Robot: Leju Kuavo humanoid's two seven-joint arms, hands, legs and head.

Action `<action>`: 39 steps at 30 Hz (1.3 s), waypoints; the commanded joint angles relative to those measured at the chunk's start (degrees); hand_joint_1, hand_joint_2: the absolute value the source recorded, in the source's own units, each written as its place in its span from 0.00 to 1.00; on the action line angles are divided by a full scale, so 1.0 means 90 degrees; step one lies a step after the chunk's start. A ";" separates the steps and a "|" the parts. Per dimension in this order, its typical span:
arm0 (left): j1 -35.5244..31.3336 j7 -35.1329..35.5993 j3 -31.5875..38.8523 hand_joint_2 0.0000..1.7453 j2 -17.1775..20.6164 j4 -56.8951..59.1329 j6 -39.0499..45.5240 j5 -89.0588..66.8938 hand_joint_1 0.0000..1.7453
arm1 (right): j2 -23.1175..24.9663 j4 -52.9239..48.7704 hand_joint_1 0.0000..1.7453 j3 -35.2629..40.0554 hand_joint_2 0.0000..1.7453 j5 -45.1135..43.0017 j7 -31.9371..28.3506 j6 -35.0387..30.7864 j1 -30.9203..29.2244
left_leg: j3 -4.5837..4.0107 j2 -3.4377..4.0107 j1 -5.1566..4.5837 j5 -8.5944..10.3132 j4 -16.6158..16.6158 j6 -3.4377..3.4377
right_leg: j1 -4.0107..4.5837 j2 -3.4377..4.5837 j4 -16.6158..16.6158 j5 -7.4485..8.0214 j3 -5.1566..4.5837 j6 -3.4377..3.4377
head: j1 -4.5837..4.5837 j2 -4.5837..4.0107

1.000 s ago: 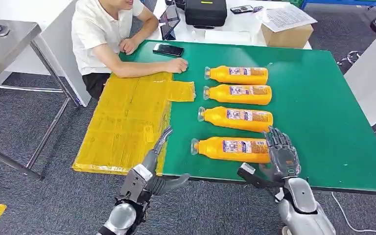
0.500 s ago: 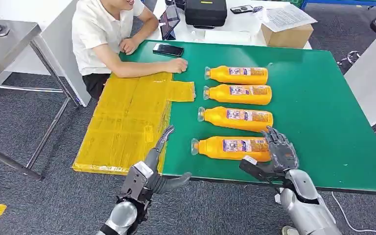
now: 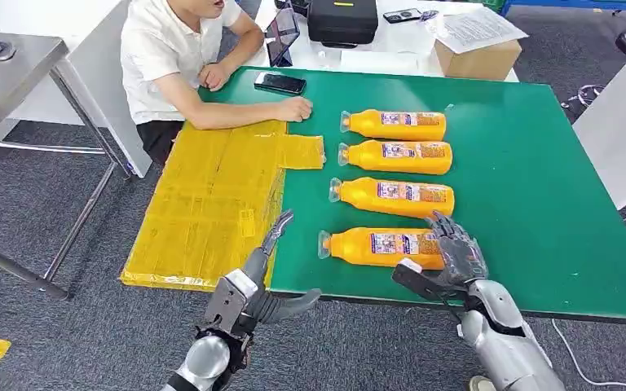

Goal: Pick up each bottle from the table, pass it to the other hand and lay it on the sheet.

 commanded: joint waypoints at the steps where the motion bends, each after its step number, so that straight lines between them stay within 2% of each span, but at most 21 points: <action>1: -0.0237 0.0053 -0.0116 1.00 0.0047 0.0388 0.0004 0.0044 0.00 | 0.0162 0.0602 0.00 0.0414 1.00 0.0019 0.0005 0.0137 -0.0281 | 0.0024 0.0002 0.0005 -0.0007 -0.0007 -0.0012 | 0.0005 0.0005 -0.0006 -0.0005 0.0024 -0.0012 | 0.0000 0.0000; 7: -0.0245 0.0073 -0.0104 1.00 0.0021 0.0378 0.0023 0.0098 0.00 | 0.0059 0.1006 0.00 0.0751 1.00 0.0115 0.0231 0.0585 -0.0575 | 0.0032 0.0007 0.0007 -0.0008 -0.0007 -0.0013 | 0.0006 0.0012 -0.0009 -0.0004 0.0029 -0.0013 | -0.0002 0.0000; 8: -0.0252 0.0071 -0.0093 1.00 0.0017 0.0396 0.0030 0.0116 0.00 | 0.0052 0.1133 0.07 0.0775 1.00 0.0042 0.0218 0.0746 -0.0627 | 0.0026 0.0003 0.0005 -0.0005 -0.0006 -0.0011 | 0.0005 0.0006 -0.0008 -0.0003 0.0024 -0.0011 | 0.0000 0.0000; 9: -0.0259 0.0068 -0.0093 1.00 0.0016 0.0407 0.0028 0.0126 0.00 | 0.0023 0.1211 0.82 0.0784 1.00 -0.0017 0.0200 0.0842 -0.0648 | 0.0033 0.0000 0.0007 -0.0007 -0.0007 -0.0013 | 0.0006 0.0003 -0.0009 -0.0006 0.0033 -0.0013 | 0.0000 0.0000; 10: -0.0275 0.0059 -0.0100 1.00 0.0017 0.0427 0.0020 0.0145 0.00 | 0.0005 0.1347 0.97 0.0790 1.00 -0.0148 0.0156 0.1015 -0.0688 | 0.0031 -0.0003 0.0005 -0.0004 -0.0007 -0.0010 | 0.0005 0.0000 -0.0009 -0.0004 0.0030 -0.0010 | 0.0000 0.0000; 11: -0.0282 0.0049 -0.0100 1.00 0.0015 0.0432 0.0021 0.0156 0.00 | 0.0000 0.1411 1.00 0.0767 1.00 -0.0225 0.0138 0.1075 -0.0689 | 0.0026 -0.0001 0.0003 -0.0002 -0.0005 -0.0007 | 0.0002 0.0001 -0.0006 -0.0003 0.0024 -0.0007 | -0.0002 0.0000; 22: -0.0338 -0.0036 -0.0147 1.00 0.0027 0.0466 0.0018 0.0212 0.00 | -0.0085 0.1962 1.00 0.0478 1.00 -0.0877 -0.0217 0.1485 -0.0513 | 0.0077 -0.0044 0.0013 0.0005 -0.0016 -0.0013 | 0.0012 -0.0040 -0.0026 -0.0006 0.0079 -0.0014 | 0.0000 0.0000; 25: -0.0336 -0.0039 -0.0149 1.00 0.0028 0.0466 0.0019 0.0213 0.00 | -0.0086 0.1953 1.00 0.0478 1.00 -0.0881 -0.0226 0.1484 -0.0497 | 0.0082 -0.0024 0.0010 -0.0001 -0.0010 -0.0009 | 0.0009 -0.0020 -0.0019 -0.0006 0.0079 -0.0010 | 0.0000 0.0000; 31: -0.0336 -0.0105 -0.0159 1.00 0.0055 0.0449 0.0027 0.0253 0.00 | -0.0084 0.1673 1.00 0.0234 1.00 -0.1412 -0.0531 0.1871 -0.0203 | 0.0108 -0.0041 0.0014 0.0003 -0.0019 -0.0014 | 0.0014 -0.0036 -0.0032 -0.0007 0.0104 -0.0016 | 0.0002 0.0000; 33: -0.0300 -0.0173 -0.0091 1.00 0.0027 0.0400 0.0053 0.0333 0.00 | -0.0002 0.1474 1.00 -0.0010 1.00 -0.1885 -0.0880 0.2153 -0.0060 | 0.0116 -0.0023 0.0012 -0.0012 -0.0008 -0.0005 | 0.0011 -0.0019 -0.0021 -0.0011 0.0070 -0.0012 | 0.0002 0.0000; 35: -0.0231 -0.0276 0.0069 1.00 -0.0028 0.0335 0.0031 0.0604 0.00 | 0.0177 0.0884 1.00 -0.0242 1.00 -0.2415 -0.1183 0.2398 0.0265 | 0.0117 -0.0038 0.0018 -0.0010 -0.0016 -0.0019 | 0.0017 -0.0032 -0.0032 -0.0011 0.0060 -0.0019 | 0.0000 0.0000; 39: -0.0235 -0.0281 0.0065 1.00 -0.0003 0.0324 0.0012 0.0622 0.00 | 0.0251 0.0655 1.00 -0.0203 1.00 -0.2441 -0.1071 0.2412 0.0348 | 0.0129 -0.0019 0.0019 -0.0015 -0.0023 -0.0019 | 0.0018 -0.0013 -0.0036 -0.0014 0.0072 -0.0016 | 0.0002 0.0000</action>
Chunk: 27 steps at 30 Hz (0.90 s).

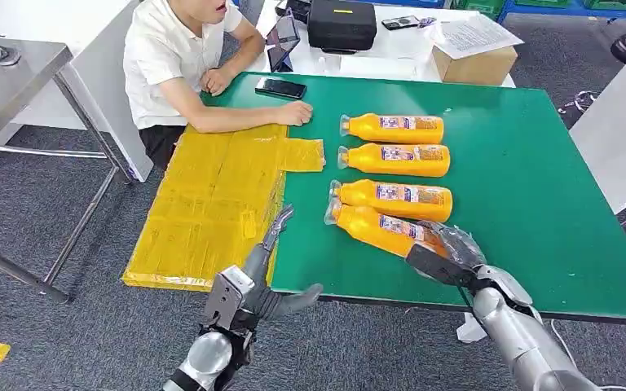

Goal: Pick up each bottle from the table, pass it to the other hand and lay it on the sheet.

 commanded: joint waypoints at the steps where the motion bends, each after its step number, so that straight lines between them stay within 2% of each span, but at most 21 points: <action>1: -0.0115 -0.0077 0.0131 1.00 0.0033 0.0246 -0.0014 0.0236 0.00 | 0.0373 -0.0616 1.00 -0.0316 1.00 -0.0385 -0.0003 0.0412 0.0994 | 0.0015 -0.0014 0.0011 0.0000 -0.0014 -0.0013 | 0.0011 -0.0011 -0.0016 -0.0001 0.0057 -0.0011 | 0.0002 0.0000; 4: -0.0095 -0.0031 0.0310 1.00 -0.0050 0.0258 -0.0175 0.0670 0.00 | 0.0495 -0.0978 1.00 -0.0423 1.00 -0.0716 -0.0371 0.0481 0.1137 | 0.0020 -0.0011 0.0014 0.0001 -0.0019 -0.0021 | 0.0013 -0.0006 -0.0017 0.0005 0.0059 -0.0027 | -0.0003 0.0000; 7: 0.0000 0.0043 0.0458 1.00 -0.0044 0.0158 -0.0333 0.1206 0.00 | 0.0870 -0.2099 1.00 -0.0563 1.00 -0.1182 -0.0349 0.0392 0.1619 | 0.0017 0.0014 0.0017 0.0000 -0.0009 -0.0020 | 0.0017 0.0005 -0.0011 0.0009 0.0048 -0.0026 | -0.0002 0.0000; 13: 0.0340 0.0133 0.0595 1.00 0.0006 -0.0361 -0.0324 0.1751 0.00 | 0.1630 -0.3911 1.00 -0.0635 1.00 -0.2029 -0.0532 -0.0445 0.2315 | 0.0006 0.0051 0.0019 -0.0013 -0.0007 -0.0028 | 0.0019 0.0043 0.0004 0.0003 0.0032 -0.0033 | -0.0002 0.0000; 15: 0.0403 0.0240 0.0570 1.00 0.0047 -0.0424 -0.0296 0.1903 0.00 | 0.1783 -0.4344 1.00 -0.0537 1.00 -0.2230 -0.0581 -0.0701 0.2474 | -0.0022 0.0040 0.0014 -0.0007 -0.0001 -0.0020 | 0.0015 0.0029 0.0013 0.0004 0.0009 -0.0025 | -0.0005 0.0000; 21: 0.0370 0.0566 0.0535 1.00 0.0102 -0.0271 -0.0601 0.2371 0.00 | 0.1881 -0.4443 1.00 -0.0330 1.00 -0.2394 -0.0577 -0.0806 0.2474 | -0.0078 0.0017 0.0013 0.0006 -0.0005 -0.0021 | 0.0011 0.0019 0.0013 0.0004 -0.0038 -0.0020 | -0.0002 0.0000; 23: 0.0261 0.0926 0.0399 1.00 0.0209 -0.0092 -0.1216 0.2913 0.00 | 0.1854 -0.4127 1.00 -0.0028 1.00 -0.2383 -0.0642 -0.0693 0.2247 | -0.0076 0.0018 0.0015 -0.0001 -0.0003 -0.0026 | 0.0012 0.0022 0.0014 -0.0002 -0.0034 -0.0025 | 0.0000 0.0000; 27: 0.0087 0.1060 0.0349 1.00 0.0211 0.0135 -0.1416 0.3138 0.00 | 0.2100 -0.3573 1.00 0.0506 1.00 -0.2192 -0.0745 -0.0712 0.1860 | -0.0087 0.0028 0.0009 0.0006 -0.0007 -0.0026 | 0.0005 0.0033 0.0012 0.0008 -0.0049 -0.0025 | 0.0000 0.0000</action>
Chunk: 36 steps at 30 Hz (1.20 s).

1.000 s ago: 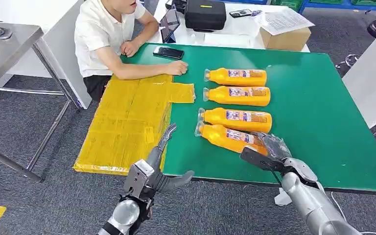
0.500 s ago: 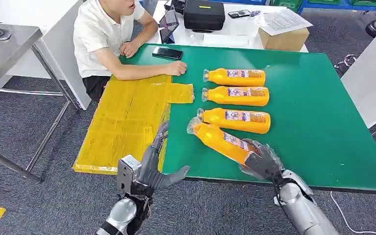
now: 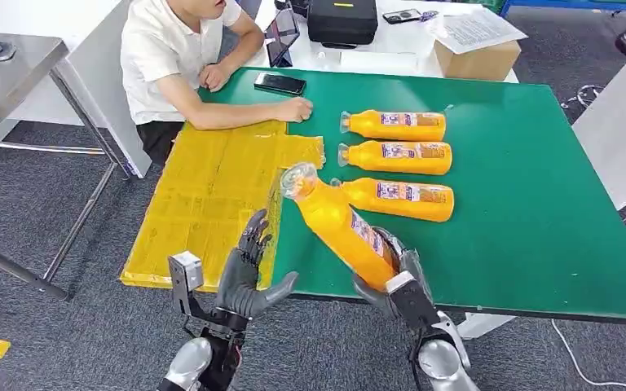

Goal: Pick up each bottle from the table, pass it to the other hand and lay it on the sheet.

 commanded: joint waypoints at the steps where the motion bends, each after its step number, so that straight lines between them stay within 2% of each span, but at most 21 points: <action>1: -0.0370 0.0336 -0.0111 1.00 0.0236 0.0519 -0.0531 0.0535 0.00 | 0.0424 0.0578 1.00 0.0976 1.00 0.0131 -0.0160 0.0004 -0.0604 | 0.0015 0.0020 0.0003 -0.0005 -0.0004 -0.0009 | 0.0003 0.0021 -0.0001 0.0001 0.0007 -0.0010 | 0.0002 0.0000; 11: -0.0437 0.0486 -0.0361 1.00 0.0299 0.0252 -0.1218 0.0985 0.00 | 0.0376 0.1671 1.00 0.1625 1.00 0.0133 0.0023 0.0406 -0.1163 | 0.0031 0.0016 0.0007 -0.0006 -0.0009 -0.0014 | 0.0007 0.0018 -0.0007 -0.0004 0.0021 -0.0011 | 0.0002 0.0000; 15: -0.0596 0.0437 -0.0332 1.00 0.0220 0.0281 -0.1189 0.1003 0.00 | 0.0512 0.2160 1.00 0.2035 1.00 0.0342 -0.0069 0.0626 -0.1339 | 0.0017 0.0011 0.0008 -0.0002 -0.0005 -0.0013 | 0.0007 0.0013 -0.0004 -0.0001 0.0011 -0.0010 | 0.0002 0.0000; 24: -0.0622 0.0444 -0.0330 1.00 0.0218 0.0288 -0.1188 0.1003 0.00 | 0.0536 0.2166 1.00 0.2077 1.00 0.0365 -0.0077 0.0615 -0.1329 | 0.0023 -0.0005 0.0010 -0.0005 -0.0006 -0.0017 | 0.0009 -0.0001 -0.0006 -0.0008 0.0018 -0.0013 | 0.0000 0.0000; 28: -0.0655 0.0327 -0.0261 1.00 0.0144 0.0171 -0.1117 0.1011 0.00 | 0.0591 0.2332 1.00 0.2253 1.00 0.0361 -0.0044 0.0709 -0.1257 | 0.0008 -0.0005 0.0007 0.0000 -0.0003 -0.0011 | 0.0007 -0.0002 -0.0002 -0.0004 0.0004 -0.0007 | 0.0002 0.0000; 33: -0.0861 0.0349 -0.0267 1.00 0.0160 0.0364 -0.0820 0.0894 0.00 | 0.0613 0.2512 1.00 0.2625 1.00 0.0650 -0.0150 0.0470 -0.1273 | 0.0012 -0.0011 0.0009 -0.0002 -0.0002 -0.0015 | 0.0008 -0.0008 -0.0001 -0.0008 0.0009 -0.0011 | 0.0000 0.0000; 34: -0.0912 0.0336 -0.0230 1.00 0.0128 0.0451 -0.0805 0.0922 1.00 | 0.0624 0.2486 1.00 0.2671 1.00 0.0653 -0.0154 0.0483 -0.1278 | 0.0017 -0.0013 0.0013 -0.0005 -0.0001 -0.0018 | 0.0012 -0.0009 -0.0001 -0.0011 0.0015 -0.0015 | 0.0002 0.0000; 36: -0.1025 0.0224 -0.0189 1.00 0.0092 0.0658 -0.0887 0.0953 1.00 | 0.0606 0.2396 1.00 0.2830 1.00 0.0712 -0.0175 0.0427 -0.1308 | 0.0016 -0.0016 0.0012 -0.0002 -0.0001 -0.0018 | 0.0011 -0.0012 -0.0003 -0.0010 0.0014 -0.0015 | 0.0002 0.0000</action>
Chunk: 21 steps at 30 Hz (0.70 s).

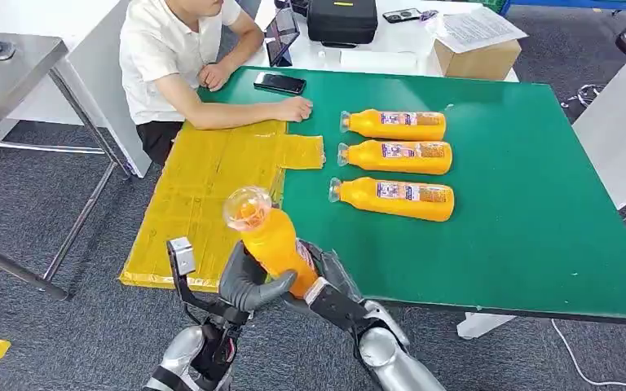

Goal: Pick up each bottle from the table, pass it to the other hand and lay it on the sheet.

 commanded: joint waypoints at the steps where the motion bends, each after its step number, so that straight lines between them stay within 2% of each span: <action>1: -0.0733 -0.0111 -0.0069 1.00 -0.0057 0.0608 0.0110 -0.0011 1.00 | 0.0042 0.0580 1.00 0.1002 1.00 0.0358 -0.0065 -0.0101 -0.0165 | 0.0029 -0.0016 0.0012 -0.0009 -0.0001 -0.0016 | 0.0012 -0.0013 -0.0003 -0.0013 0.0034 -0.0017 | 0.0000 0.0000; 2: -0.0726 -0.0145 -0.0010 1.00 -0.0086 0.0571 0.0079 0.0065 1.00 | 0.0045 0.0568 0.97 0.1039 1.00 0.0346 -0.0062 -0.0071 -0.0139 | 0.0017 -0.0016 0.0007 -0.0003 -0.0003 -0.0011 | 0.0007 -0.0013 -0.0002 -0.0009 0.0019 -0.0012 | 0.0000 0.0000; 3: -0.0706 -0.0188 0.0021 1.00 -0.0096 0.0504 0.0083 0.0074 1.00 | 0.0057 0.0558 0.38 0.1056 1.00 0.0316 -0.0088 -0.0058 -0.0094 | 0.0029 -0.0021 0.0010 -0.0007 -0.0005 -0.0013 | 0.0010 -0.0018 -0.0005 -0.0013 0.0033 -0.0016 | 0.0002 0.0000; 4: -0.0689 -0.0224 0.0067 1.00 -0.0112 0.0417 0.0113 0.0087 1.00 | 0.0067 0.0565 0.00 0.1096 1.00 0.0305 -0.0108 -0.0065 -0.0037 | 0.0015 -0.0012 0.0009 -0.0005 -0.0001 -0.0010 | 0.0009 -0.0011 -0.0003 -0.0008 0.0017 -0.0010 | 0.0000 0.0000; 13: -0.0784 -0.0424 0.0233 1.00 -0.0093 0.0276 0.0540 -0.0096 1.00 | 0.0103 0.0535 0.00 0.1089 1.00 0.0155 -0.0266 -0.0256 0.0079 | 0.0027 -0.0014 0.0011 -0.0013 0.0001 -0.0014 | 0.0011 -0.0011 -0.0001 -0.0017 0.0031 -0.0015 | 0.0000 0.0000; 18: -0.0810 -0.0586 0.0480 1.00 -0.0029 -0.0032 0.0851 -0.0329 1.00 | 0.0032 0.0420 0.00 0.0908 1.00 0.0285 -0.0237 -0.0882 0.0313 | 0.0008 -0.0015 0.0008 -0.0003 0.0001 -0.0010 | 0.0008 -0.0014 0.0001 -0.0008 0.0010 -0.0010 | 0.0000 0.0000; 20: -0.0764 -0.0613 0.0596 1.00 -0.0007 -0.0176 0.1032 -0.0437 1.00 | 0.0009 0.0318 0.00 0.0692 1.00 0.0418 -0.0276 -0.1436 0.0476 | 0.0012 -0.0012 0.0010 -0.0007 0.0002 -0.0011 | 0.0009 -0.0009 0.0000 -0.0010 0.0015 -0.0011 | 0.0005 0.0000; 21: -0.0772 -0.0722 0.0599 1.00 0.0081 -0.0213 0.1455 -0.0851 1.00 | 0.0015 0.0193 0.00 0.0454 1.00 0.0508 -0.0324 -0.1994 0.0630 | 0.0021 -0.0013 0.0011 -0.0011 0.0002 -0.0013 | 0.0011 -0.0010 0.0002 -0.0015 0.0023 -0.0015 | 0.0000 0.0000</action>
